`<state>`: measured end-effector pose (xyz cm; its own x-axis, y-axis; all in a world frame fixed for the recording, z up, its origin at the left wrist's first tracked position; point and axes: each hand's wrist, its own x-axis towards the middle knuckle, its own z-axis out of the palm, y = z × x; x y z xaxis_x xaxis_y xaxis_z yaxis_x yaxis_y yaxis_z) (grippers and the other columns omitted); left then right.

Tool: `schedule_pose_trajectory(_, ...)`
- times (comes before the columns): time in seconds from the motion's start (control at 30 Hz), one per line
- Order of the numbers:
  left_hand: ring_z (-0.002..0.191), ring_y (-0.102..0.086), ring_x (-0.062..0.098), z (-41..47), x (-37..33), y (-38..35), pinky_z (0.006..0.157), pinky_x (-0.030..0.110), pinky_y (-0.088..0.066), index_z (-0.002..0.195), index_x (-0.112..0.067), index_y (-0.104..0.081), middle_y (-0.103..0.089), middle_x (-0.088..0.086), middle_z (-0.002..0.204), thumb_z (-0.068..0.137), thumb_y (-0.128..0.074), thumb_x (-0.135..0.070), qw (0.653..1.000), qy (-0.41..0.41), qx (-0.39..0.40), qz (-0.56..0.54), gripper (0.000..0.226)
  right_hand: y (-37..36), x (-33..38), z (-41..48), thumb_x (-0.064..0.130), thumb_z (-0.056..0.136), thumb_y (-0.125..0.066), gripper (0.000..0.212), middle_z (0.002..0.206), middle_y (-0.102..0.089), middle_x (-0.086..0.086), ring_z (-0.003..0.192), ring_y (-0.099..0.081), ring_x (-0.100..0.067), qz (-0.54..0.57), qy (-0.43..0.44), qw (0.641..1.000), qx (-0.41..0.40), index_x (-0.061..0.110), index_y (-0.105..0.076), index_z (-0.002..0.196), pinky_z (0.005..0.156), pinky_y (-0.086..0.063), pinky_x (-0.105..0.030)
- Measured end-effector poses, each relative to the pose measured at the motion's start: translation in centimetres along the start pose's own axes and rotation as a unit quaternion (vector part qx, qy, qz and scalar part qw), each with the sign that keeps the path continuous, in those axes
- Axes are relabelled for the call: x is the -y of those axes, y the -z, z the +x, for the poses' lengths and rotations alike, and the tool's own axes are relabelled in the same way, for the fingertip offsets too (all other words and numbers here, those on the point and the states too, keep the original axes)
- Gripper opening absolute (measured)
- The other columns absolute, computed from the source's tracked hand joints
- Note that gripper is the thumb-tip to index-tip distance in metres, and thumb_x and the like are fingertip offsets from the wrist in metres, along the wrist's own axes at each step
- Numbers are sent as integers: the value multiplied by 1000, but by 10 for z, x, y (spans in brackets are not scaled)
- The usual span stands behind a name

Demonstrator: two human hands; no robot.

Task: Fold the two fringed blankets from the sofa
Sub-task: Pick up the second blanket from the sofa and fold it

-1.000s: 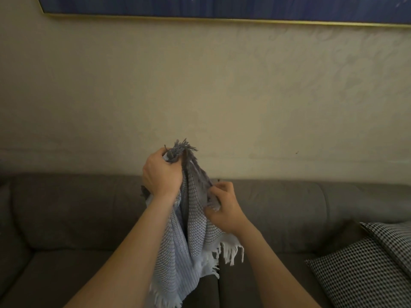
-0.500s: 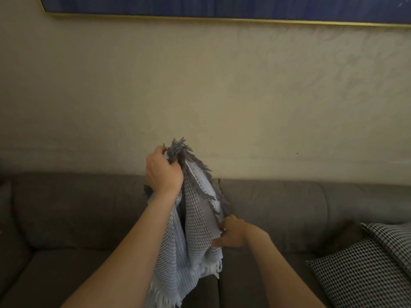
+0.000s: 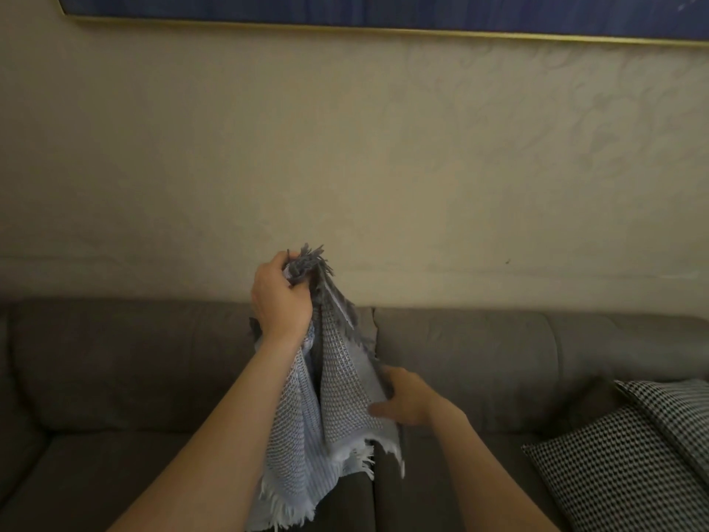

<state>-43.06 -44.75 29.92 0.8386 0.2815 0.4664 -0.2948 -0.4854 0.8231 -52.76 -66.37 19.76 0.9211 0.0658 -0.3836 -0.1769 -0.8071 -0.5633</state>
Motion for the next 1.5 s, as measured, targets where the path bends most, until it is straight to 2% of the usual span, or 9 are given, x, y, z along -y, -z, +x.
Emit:
schedule_pose_trajectory(0.17,92,-70,21,2,4,0,82,46,-61,111,-30,-73,-72,0,104,98,-69,-18,1000,2,8,-1,18,-11,21,3,21,88,-74,26,103,-73,5,91,-69,-4,119,101,982,-109,18,-65,112,68,-50,-15)
schedule_pose_trajectory(0.3,92,-70,21,2,2,2,82,48,-61,109,-31,-73,-71,0,103,99,-69,-21,1000,-1,31,3,15,-8,33,10,16,85,-72,7,83,-74,1,72,-65,-2,170,139,965,-146,13,-70,91,64,-50,-30)
schedule_pose_trajectory(0.43,93,-71,23,-1,-1,7,82,45,-61,98,-32,-71,-74,0,102,96,-76,-26,999,-14,43,3,8,1,36,18,7,73,-63,27,53,-39,7,55,-36,-6,184,139,964,-135,9,-41,57,54,-26,-29)
schedule_pose_trajectory(0.53,90,-73,20,-1,1,11,79,43,-62,96,-31,-73,-75,-1,99,81,-82,-62,999,-12,51,-9,36,5,38,18,-13,73,-51,43,46,-27,14,46,-25,-2,214,126,959,-133,18,-25,58,51,-20,-28)
schedule_pose_trajectory(0.67,86,-73,19,2,7,12,78,45,-62,91,-33,-75,-75,-2,93,57,-63,-100,997,-15,66,-34,77,3,39,15,-5,82,-49,18,84,-51,-9,74,-48,-18,280,93,944,-151,4,-45,97,65,-37,-39)
schedule_pose_trajectory(0.87,95,-73,19,1,8,11,88,50,-60,97,-27,-74,-74,2,99,70,-90,-55,993,-4,106,-53,42,5,37,16,5,85,-57,72,98,-61,-20,85,-59,-29,326,127,931,-106,39,-36,145,69,-48,-43)
schedule_pose_trajectory(1.0,99,-74,20,2,8,13,92,51,-61,103,-24,-75,-75,3,104,75,-95,-39,993,-4,99,-65,37,13,45,13,13,79,-61,11,70,-59,3,64,-55,-14,225,120,961,-110,19,-52,79,63,-44,-43)
schedule_pose_trajectory(1.27,93,-68,22,3,4,13,83,39,-56,98,-19,-78,-72,5,99,79,-93,-40,998,-10,52,-25,33,26,40,8,6,86,-67,39,58,-38,7,50,-34,-5,110,132,984,-43,17,-36,66,49,-30,-19)
schedule_pose_trajectory(1.5,94,-71,23,1,-2,14,88,43,-60,91,-30,-73,-73,6,101,79,-94,-33,999,8,24,-36,24,31,40,8,4,85,-63,44,47,-35,9,39,-30,-4,78,82,983,-142,16,-30,58,46,-23,-19)
